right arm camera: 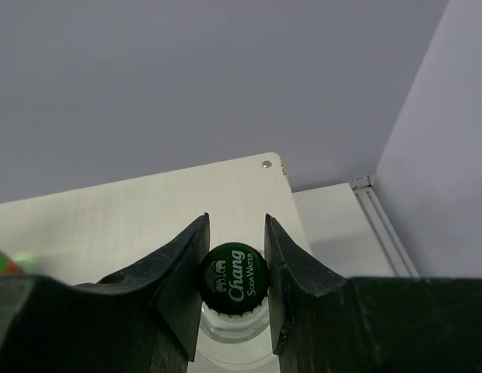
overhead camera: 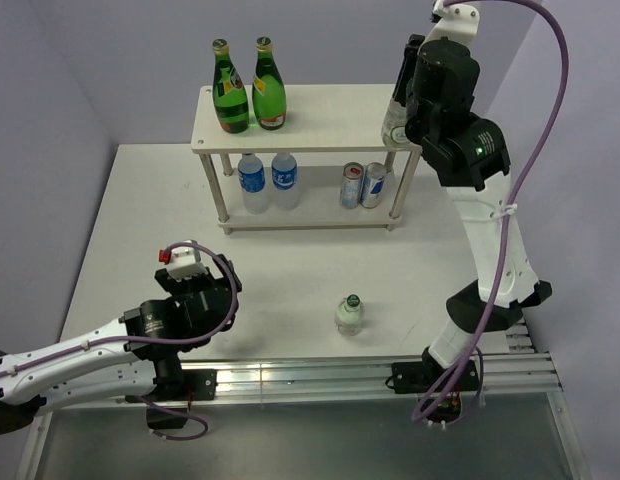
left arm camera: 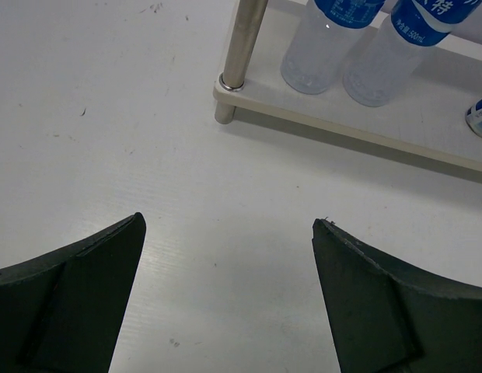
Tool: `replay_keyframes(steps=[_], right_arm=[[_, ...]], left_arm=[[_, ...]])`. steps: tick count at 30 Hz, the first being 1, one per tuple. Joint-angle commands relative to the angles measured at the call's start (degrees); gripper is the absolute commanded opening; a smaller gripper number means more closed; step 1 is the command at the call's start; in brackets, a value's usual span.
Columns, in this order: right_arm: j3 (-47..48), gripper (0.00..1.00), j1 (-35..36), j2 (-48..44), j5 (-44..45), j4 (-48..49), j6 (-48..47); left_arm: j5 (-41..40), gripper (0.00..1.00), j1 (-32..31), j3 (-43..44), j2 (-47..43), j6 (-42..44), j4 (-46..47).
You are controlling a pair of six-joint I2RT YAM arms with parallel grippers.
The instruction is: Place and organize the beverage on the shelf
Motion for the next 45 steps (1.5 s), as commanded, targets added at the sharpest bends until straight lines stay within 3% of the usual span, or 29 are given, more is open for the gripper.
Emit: replay_keyframes(steps=[1,15,39,44,45], right_arm=[[4.90,0.00,-1.73,0.18,-2.50,8.78,-1.13],[6.66,0.00,-5.86,5.63,-5.05,11.41,-1.75],[-0.54,0.00,-6.13,10.12,-6.36,18.53,-1.84],[-2.39,0.38,-6.13,9.24,-7.15,18.27,-1.57],[-3.09,0.57,-6.21,8.63,-7.24,18.44,-1.31]], left_arm=[[-1.60,0.95,-0.31,2.43,0.54,-1.94,-1.44],[-0.28,0.95,-0.39,1.38,-1.48,-1.42,-0.56],[-0.37,0.95,-1.10,1.29,-2.45,-2.65,-1.44],[-0.37,0.95,-1.19,1.38,-2.28,-2.91,-1.79],[-0.46,0.95,-1.27,1.38,-2.28,-3.00,-1.87]])
